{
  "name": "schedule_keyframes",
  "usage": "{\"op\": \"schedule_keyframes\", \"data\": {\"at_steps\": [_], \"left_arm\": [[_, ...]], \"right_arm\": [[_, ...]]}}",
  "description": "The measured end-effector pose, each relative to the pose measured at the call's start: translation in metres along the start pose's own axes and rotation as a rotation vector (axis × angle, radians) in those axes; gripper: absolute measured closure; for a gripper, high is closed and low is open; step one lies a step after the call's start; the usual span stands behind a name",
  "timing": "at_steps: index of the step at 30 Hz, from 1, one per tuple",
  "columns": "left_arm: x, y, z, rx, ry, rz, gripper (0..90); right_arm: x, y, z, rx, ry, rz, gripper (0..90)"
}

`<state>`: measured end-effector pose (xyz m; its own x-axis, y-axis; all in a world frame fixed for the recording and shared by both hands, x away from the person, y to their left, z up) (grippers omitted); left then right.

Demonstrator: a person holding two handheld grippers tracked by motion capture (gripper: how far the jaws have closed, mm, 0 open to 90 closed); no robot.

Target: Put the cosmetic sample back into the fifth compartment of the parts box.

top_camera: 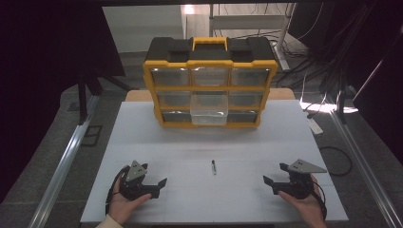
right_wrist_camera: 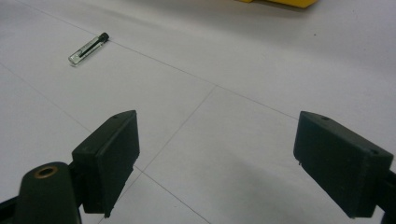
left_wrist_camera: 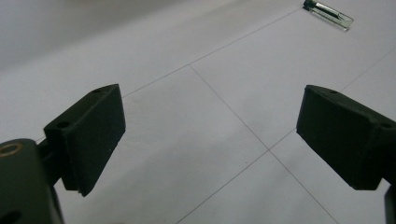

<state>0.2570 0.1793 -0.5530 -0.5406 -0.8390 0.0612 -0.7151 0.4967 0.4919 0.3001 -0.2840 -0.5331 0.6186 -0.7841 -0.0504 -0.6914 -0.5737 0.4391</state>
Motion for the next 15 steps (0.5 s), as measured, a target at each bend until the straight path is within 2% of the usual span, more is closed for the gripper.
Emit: {"op": "schedule_keyframes", "data": {"at_steps": [15], "left_arm": [[0.0011, 0.0009, -0.002, 0.008, -0.018, 0.013, 8.8]], "right_arm": [[-0.0022, -0.0033, 0.0009, -0.011, 0.016, -0.01, 14.4]]}}
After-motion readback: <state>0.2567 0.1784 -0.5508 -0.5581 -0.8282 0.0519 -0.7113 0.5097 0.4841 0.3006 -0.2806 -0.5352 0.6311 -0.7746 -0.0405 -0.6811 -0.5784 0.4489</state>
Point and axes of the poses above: each handheld gripper's, and its own axes: y roughly backward along the jaws, z roughly out of its underside, x roughly to its right, the point moved 4 cm from there along -y, roughly forward along the jaws, and after that the axes turned 9 degrees about x, right-handed, at the moved point
